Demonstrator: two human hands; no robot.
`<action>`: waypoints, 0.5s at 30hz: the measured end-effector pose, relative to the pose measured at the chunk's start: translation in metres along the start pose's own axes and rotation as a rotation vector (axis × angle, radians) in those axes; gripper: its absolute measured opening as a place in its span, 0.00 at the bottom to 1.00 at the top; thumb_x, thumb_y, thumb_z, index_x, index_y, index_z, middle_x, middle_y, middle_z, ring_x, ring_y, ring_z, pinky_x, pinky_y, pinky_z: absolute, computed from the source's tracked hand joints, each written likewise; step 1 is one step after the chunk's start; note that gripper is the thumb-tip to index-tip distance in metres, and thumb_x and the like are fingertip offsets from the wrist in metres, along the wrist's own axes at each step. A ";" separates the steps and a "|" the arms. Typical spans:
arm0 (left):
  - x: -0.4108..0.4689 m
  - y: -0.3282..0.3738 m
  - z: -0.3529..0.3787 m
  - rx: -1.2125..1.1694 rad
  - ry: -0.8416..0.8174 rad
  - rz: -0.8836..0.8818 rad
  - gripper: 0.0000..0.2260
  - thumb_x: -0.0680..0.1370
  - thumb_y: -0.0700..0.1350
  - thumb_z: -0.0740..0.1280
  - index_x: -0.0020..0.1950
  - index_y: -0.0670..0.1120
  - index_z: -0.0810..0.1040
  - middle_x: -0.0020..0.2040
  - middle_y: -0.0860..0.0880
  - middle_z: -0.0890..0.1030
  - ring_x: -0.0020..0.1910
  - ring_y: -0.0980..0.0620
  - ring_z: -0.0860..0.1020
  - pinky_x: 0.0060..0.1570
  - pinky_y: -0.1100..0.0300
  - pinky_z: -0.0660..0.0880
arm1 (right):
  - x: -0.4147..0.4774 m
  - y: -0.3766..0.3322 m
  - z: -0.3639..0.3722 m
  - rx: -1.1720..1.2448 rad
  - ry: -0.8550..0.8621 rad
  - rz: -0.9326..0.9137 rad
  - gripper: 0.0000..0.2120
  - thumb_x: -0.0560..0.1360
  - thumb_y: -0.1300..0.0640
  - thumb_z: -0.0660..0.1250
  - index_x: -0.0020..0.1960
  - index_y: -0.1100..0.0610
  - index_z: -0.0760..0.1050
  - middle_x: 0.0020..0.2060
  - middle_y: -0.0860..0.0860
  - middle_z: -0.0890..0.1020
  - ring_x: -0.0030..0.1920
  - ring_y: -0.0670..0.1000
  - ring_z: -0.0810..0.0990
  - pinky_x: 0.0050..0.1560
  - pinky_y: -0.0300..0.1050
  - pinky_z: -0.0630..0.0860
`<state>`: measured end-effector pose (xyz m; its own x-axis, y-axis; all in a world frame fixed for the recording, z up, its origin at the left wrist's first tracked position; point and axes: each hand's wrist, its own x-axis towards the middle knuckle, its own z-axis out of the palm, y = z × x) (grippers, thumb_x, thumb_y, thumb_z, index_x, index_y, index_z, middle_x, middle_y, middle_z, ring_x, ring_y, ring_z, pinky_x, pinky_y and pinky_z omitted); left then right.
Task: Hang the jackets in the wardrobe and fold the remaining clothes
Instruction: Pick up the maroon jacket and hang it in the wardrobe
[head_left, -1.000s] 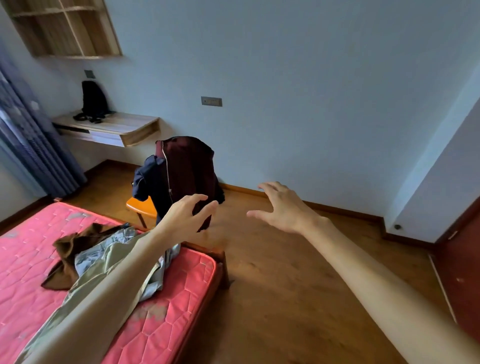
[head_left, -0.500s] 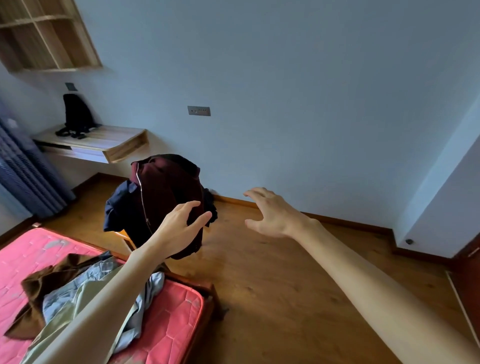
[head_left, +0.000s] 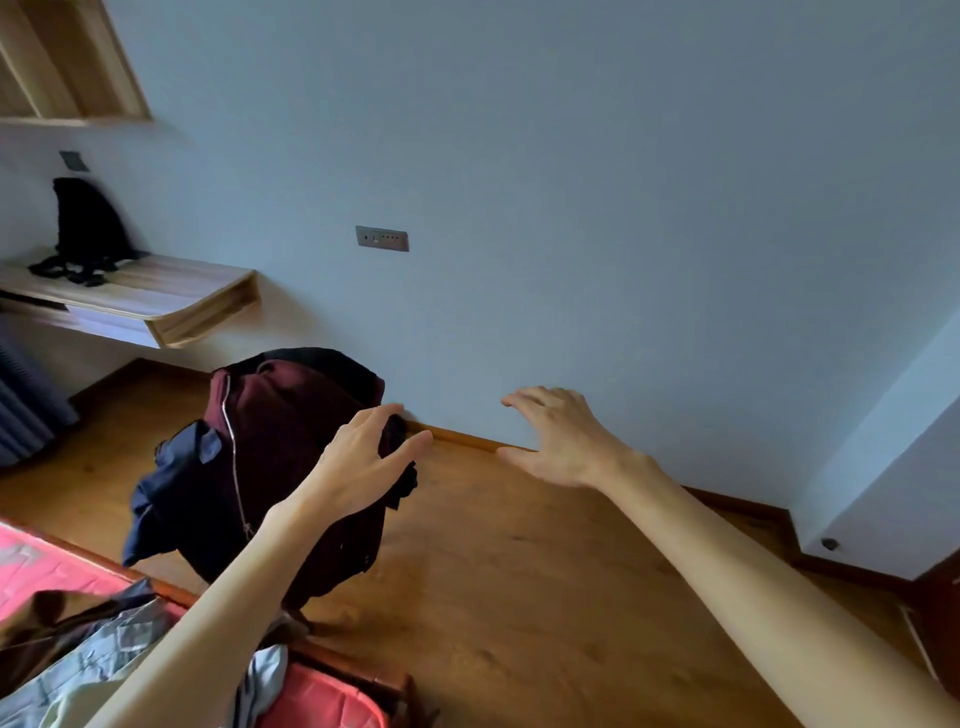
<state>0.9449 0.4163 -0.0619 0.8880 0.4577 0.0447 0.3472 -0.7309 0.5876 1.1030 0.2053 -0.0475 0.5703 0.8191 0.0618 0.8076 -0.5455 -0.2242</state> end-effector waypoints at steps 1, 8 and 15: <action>0.015 -0.006 -0.006 0.008 0.005 0.008 0.39 0.73 0.74 0.57 0.77 0.52 0.64 0.76 0.48 0.67 0.75 0.45 0.65 0.73 0.44 0.64 | 0.017 0.001 -0.001 -0.018 0.011 -0.006 0.33 0.78 0.38 0.63 0.77 0.51 0.61 0.76 0.50 0.64 0.78 0.52 0.57 0.78 0.52 0.48; 0.087 -0.052 -0.028 0.011 0.063 0.007 0.32 0.78 0.66 0.61 0.77 0.52 0.65 0.76 0.49 0.67 0.75 0.47 0.65 0.73 0.45 0.64 | 0.114 -0.004 0.008 -0.015 -0.024 -0.058 0.32 0.78 0.40 0.63 0.77 0.51 0.61 0.77 0.51 0.61 0.79 0.52 0.53 0.78 0.51 0.43; 0.132 -0.102 -0.043 0.042 0.091 -0.095 0.32 0.77 0.66 0.62 0.77 0.53 0.64 0.76 0.49 0.67 0.75 0.46 0.65 0.73 0.45 0.65 | 0.204 -0.017 0.033 0.023 -0.079 -0.166 0.31 0.78 0.41 0.63 0.77 0.52 0.61 0.77 0.51 0.62 0.79 0.51 0.55 0.78 0.50 0.45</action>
<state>1.0138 0.5736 -0.0813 0.8199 0.5688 0.0647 0.4426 -0.7015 0.5586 1.2007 0.3870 -0.0628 0.4150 0.9095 0.0239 0.8857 -0.3978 -0.2394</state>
